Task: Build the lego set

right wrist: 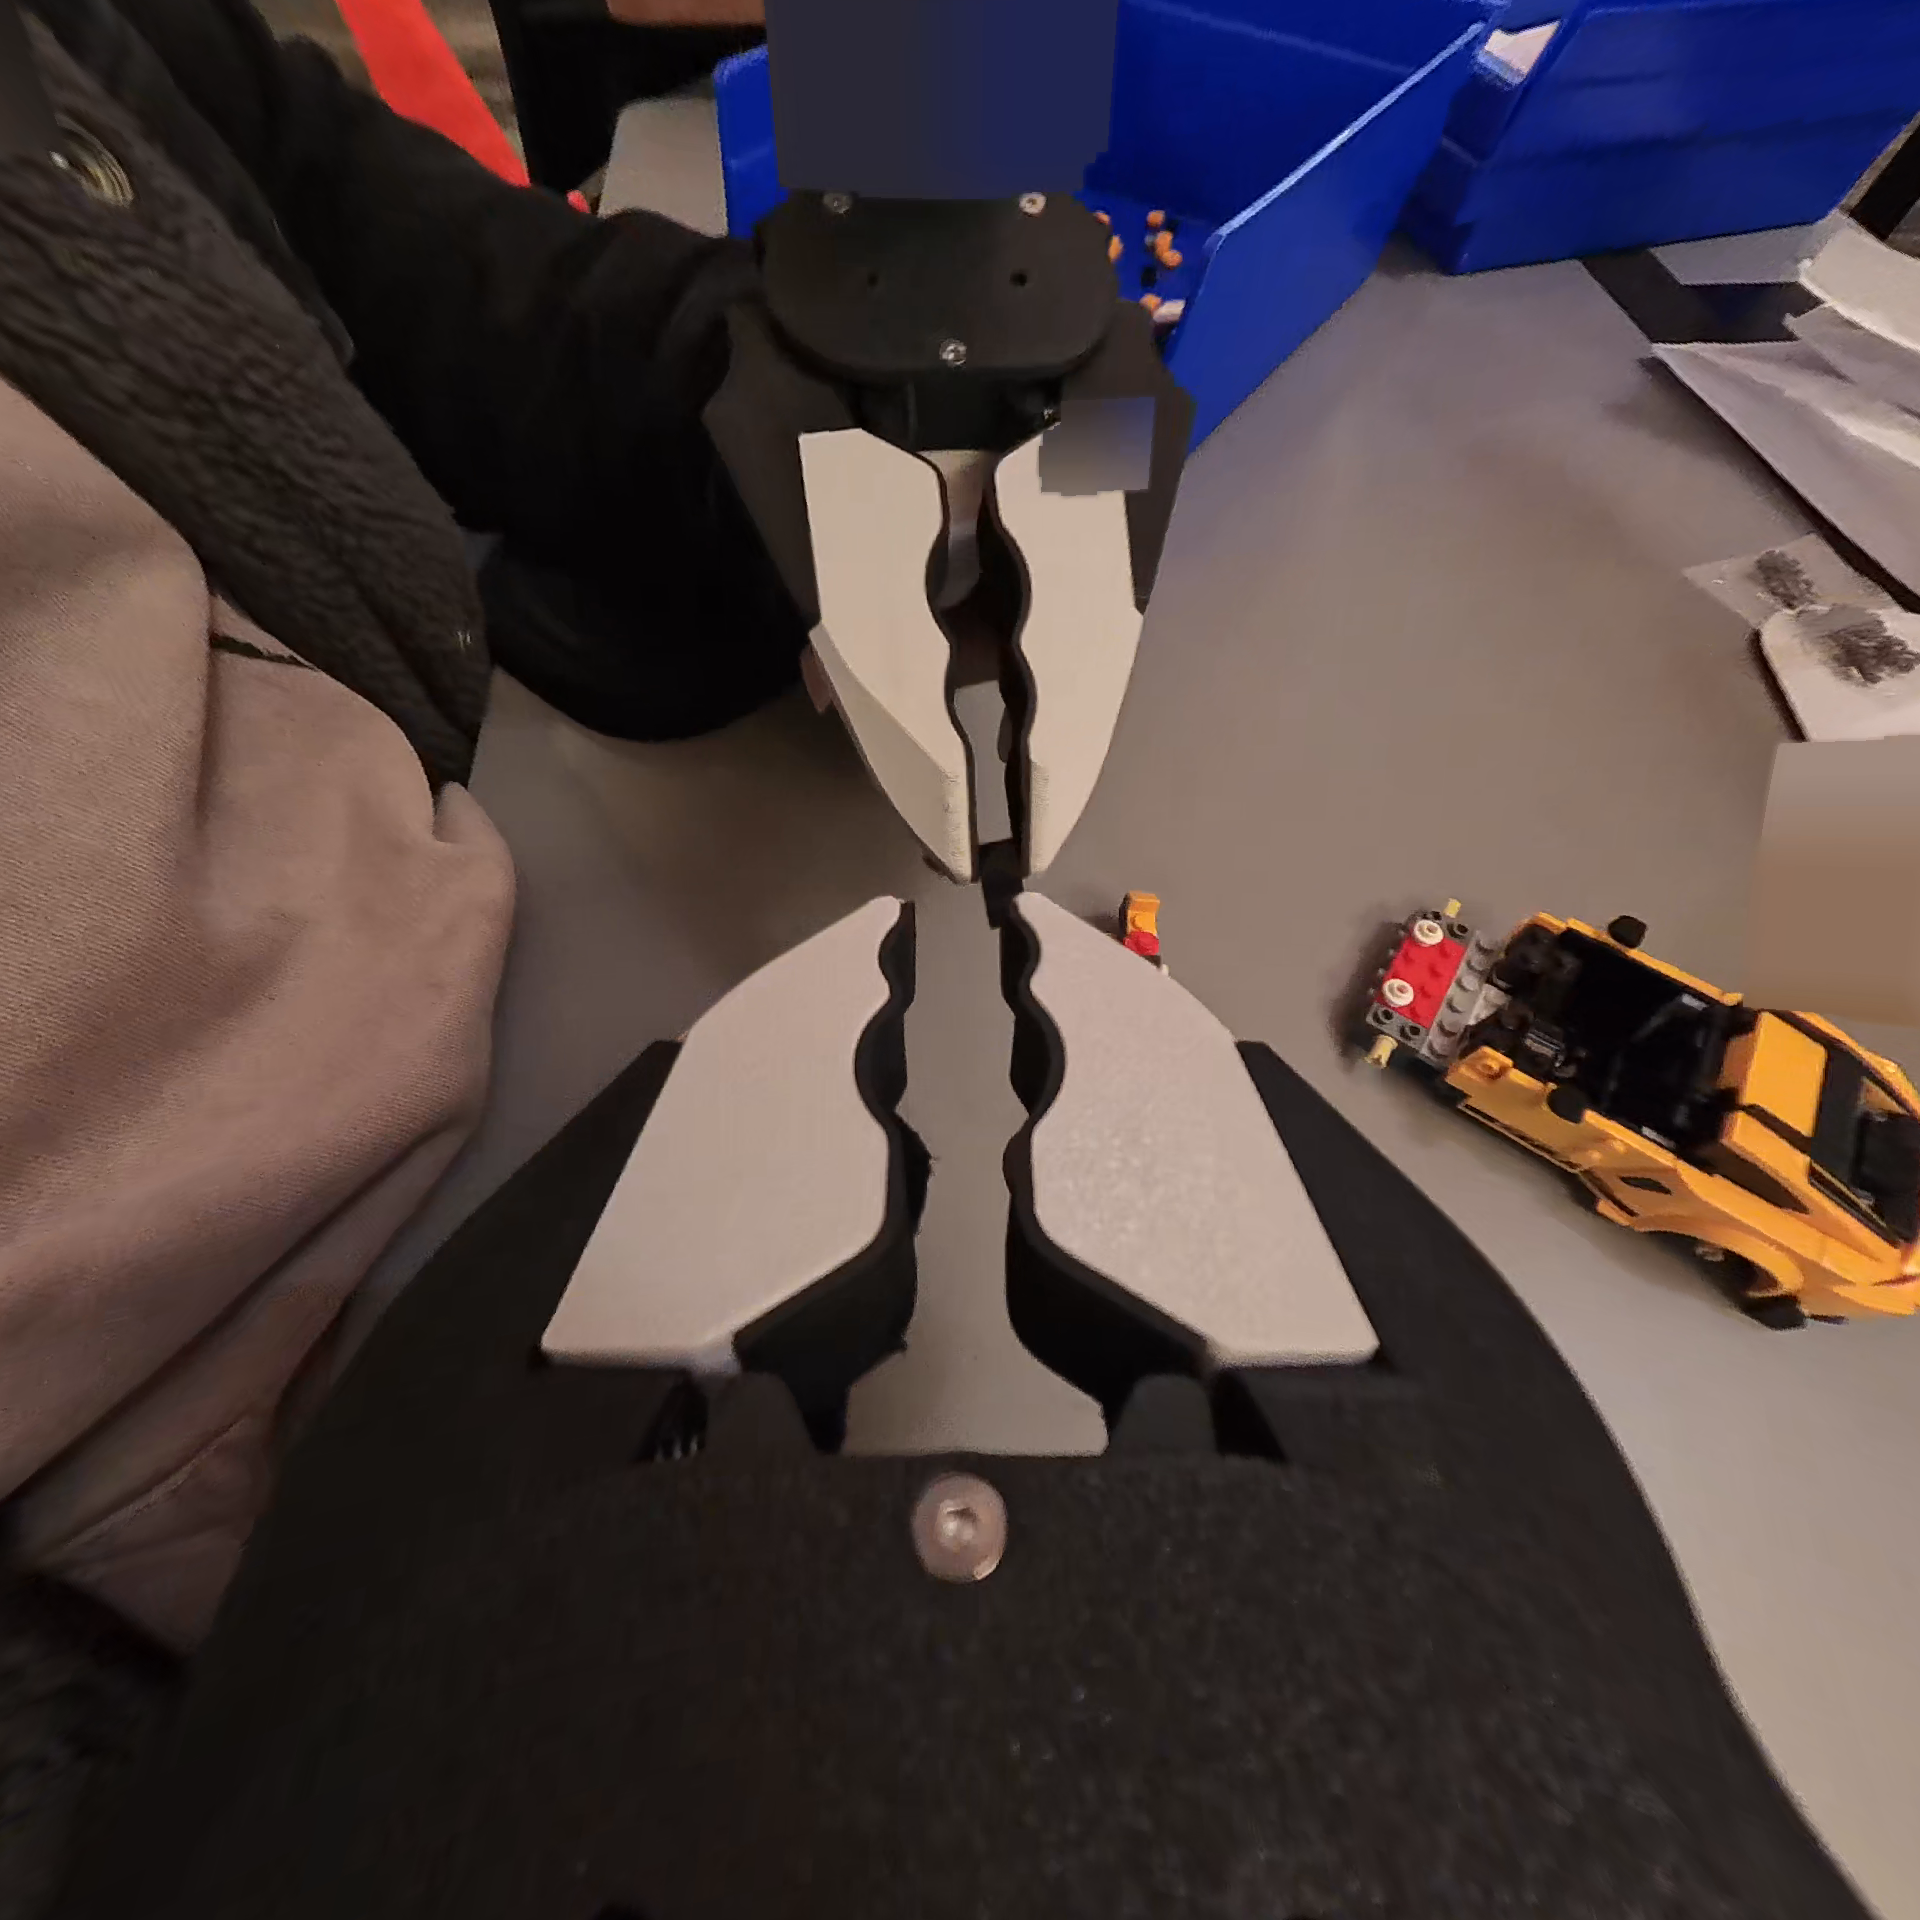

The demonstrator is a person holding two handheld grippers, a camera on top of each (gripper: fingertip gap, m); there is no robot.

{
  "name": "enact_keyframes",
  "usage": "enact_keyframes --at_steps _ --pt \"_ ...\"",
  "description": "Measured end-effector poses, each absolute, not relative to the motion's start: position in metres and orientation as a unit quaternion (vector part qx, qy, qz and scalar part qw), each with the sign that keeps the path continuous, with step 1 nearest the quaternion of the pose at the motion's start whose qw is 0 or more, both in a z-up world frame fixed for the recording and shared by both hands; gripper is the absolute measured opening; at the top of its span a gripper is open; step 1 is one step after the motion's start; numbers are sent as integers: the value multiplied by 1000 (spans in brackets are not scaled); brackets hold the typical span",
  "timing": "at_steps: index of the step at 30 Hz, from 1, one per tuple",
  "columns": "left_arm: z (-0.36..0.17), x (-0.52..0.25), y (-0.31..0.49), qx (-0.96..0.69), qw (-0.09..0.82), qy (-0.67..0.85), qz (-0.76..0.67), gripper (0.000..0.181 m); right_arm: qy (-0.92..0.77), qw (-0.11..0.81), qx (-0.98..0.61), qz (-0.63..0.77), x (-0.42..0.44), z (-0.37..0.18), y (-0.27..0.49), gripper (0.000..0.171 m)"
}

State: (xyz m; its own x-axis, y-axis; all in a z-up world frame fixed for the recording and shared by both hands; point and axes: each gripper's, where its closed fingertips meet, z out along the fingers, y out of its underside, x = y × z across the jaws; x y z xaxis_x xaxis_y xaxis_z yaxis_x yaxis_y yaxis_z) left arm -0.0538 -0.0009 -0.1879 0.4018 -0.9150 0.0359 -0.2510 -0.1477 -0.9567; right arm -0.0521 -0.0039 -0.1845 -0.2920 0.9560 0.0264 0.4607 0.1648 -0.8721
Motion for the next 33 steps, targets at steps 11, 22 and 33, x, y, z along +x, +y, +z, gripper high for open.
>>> enact_keyframes --at_steps 11,22,33 --pt "-188 -55 0 -684 486 421 -345 8 -717 323 -498 365 -60 -189 -4 4" --pt "-178 -70 13 -704 463 318 -435 8 -672 350 -525 386 -57 -178 13 13" --pt "-180 -67 8 -706 434 312 -465 8 -693 315 -539 360 -74 -184 10 13"
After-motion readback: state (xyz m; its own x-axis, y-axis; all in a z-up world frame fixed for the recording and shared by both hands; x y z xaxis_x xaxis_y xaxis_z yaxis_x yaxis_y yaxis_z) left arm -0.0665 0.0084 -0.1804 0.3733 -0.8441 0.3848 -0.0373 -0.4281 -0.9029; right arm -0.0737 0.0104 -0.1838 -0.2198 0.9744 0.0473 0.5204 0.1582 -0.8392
